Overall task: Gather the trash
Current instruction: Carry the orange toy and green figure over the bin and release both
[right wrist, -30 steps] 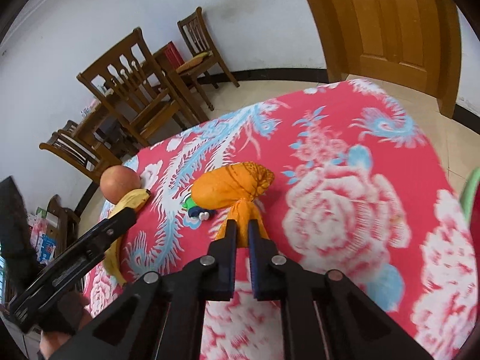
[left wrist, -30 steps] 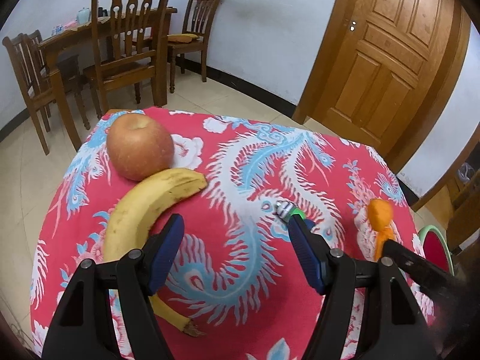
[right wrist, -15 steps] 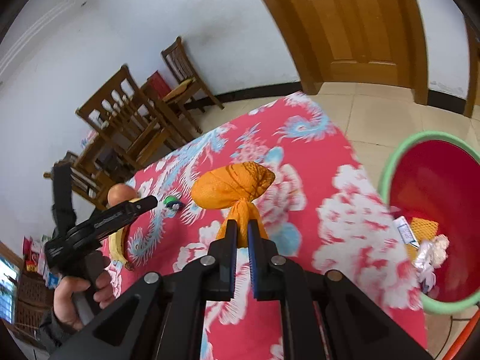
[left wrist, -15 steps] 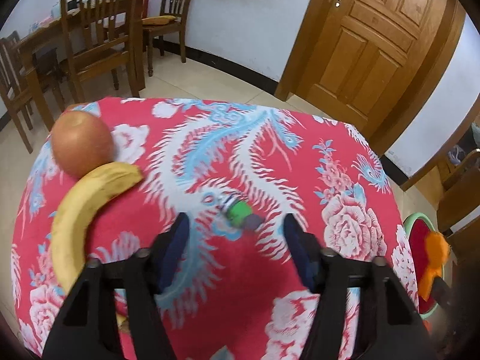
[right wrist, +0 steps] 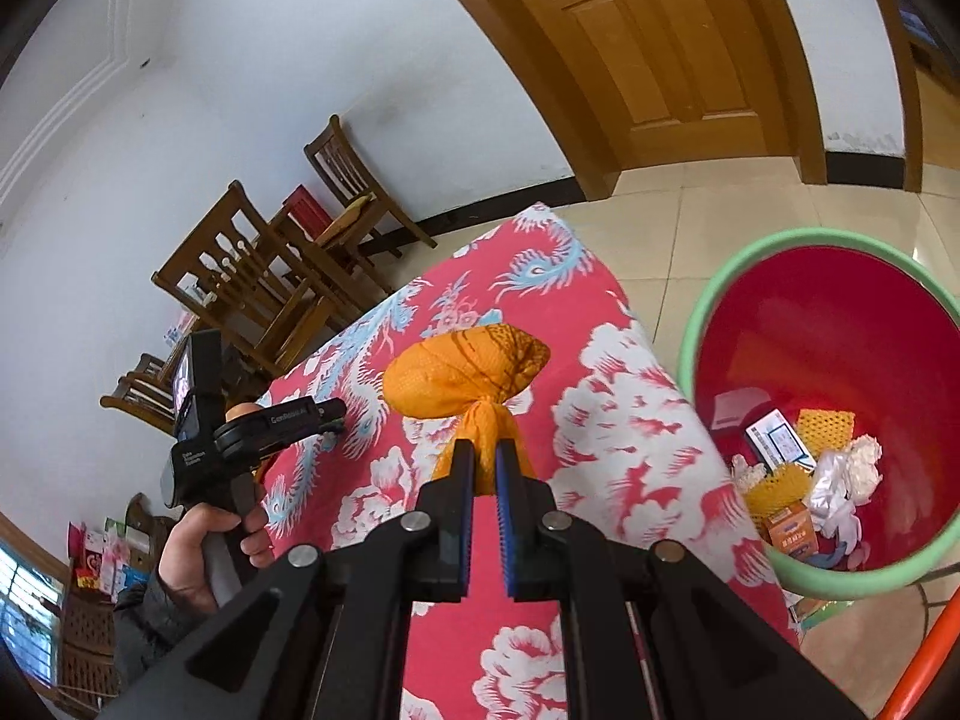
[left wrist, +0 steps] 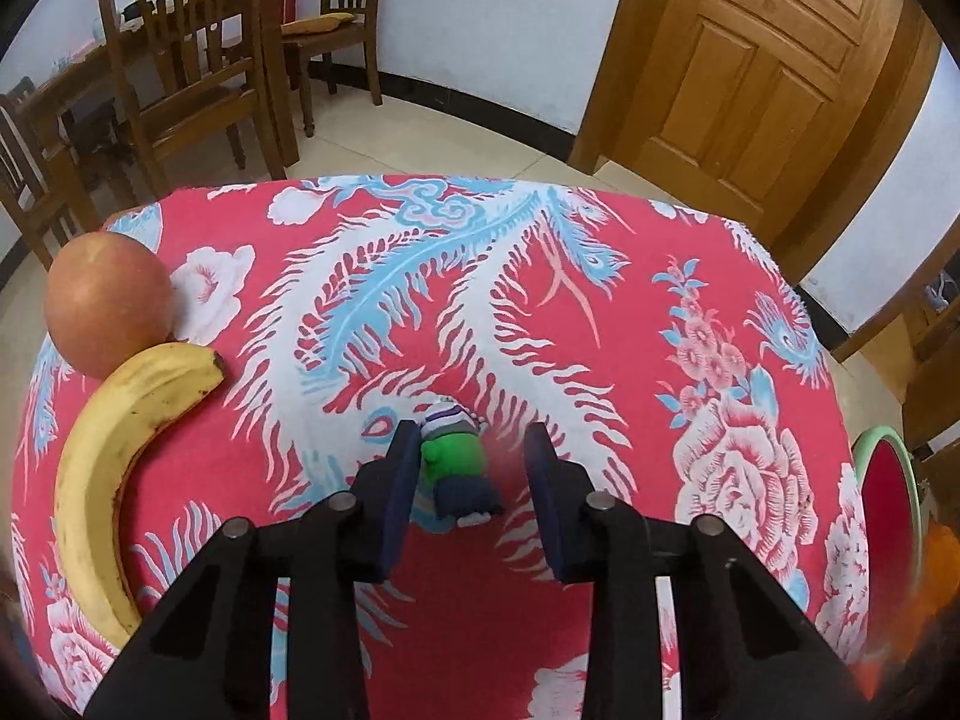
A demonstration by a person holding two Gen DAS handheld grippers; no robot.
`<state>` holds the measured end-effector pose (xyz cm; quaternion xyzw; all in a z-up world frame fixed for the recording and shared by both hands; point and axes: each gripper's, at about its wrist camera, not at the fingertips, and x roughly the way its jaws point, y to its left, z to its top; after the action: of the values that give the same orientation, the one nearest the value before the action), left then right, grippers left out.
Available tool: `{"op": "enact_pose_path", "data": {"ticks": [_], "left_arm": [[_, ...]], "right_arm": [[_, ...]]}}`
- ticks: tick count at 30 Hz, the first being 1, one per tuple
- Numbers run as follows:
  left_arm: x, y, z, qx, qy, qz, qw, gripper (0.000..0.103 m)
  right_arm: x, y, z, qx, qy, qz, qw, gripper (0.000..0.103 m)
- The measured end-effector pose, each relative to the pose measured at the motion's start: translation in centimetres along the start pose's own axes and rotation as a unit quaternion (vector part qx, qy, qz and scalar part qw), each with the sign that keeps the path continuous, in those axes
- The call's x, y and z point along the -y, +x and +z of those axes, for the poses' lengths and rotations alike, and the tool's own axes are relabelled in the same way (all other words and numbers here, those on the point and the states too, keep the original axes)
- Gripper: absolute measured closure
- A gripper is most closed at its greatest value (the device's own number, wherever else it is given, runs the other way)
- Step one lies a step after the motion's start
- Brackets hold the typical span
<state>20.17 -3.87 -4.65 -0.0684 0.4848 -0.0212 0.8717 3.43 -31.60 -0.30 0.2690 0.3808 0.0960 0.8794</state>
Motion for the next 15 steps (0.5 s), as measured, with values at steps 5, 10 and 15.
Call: {"op": "enact_pose_path", "data": {"ticks": [5, 10, 15], "left_arm": [[-0.3, 0.3, -0.5, 0.0, 0.007, 0.0, 1.0, 0.078], [-0.2, -0.3, -1.2, -0.001, 0.011, -0.026, 0.9996, 0.081], [1.0, -2.3, -2.6, 0.008, 0.021, -0.061, 0.9979, 0.081]], "right_arm": [[0.6, -0.2, -0.2, -0.001, 0.006, 0.0, 1.0, 0.094], [0.8, -0.6, -0.3, 0.001, 0.009, -0.002, 1.0, 0.094], [0.9, -1.4, -0.4, 0.008, 0.012, -0.007, 1.0, 0.094]]}}
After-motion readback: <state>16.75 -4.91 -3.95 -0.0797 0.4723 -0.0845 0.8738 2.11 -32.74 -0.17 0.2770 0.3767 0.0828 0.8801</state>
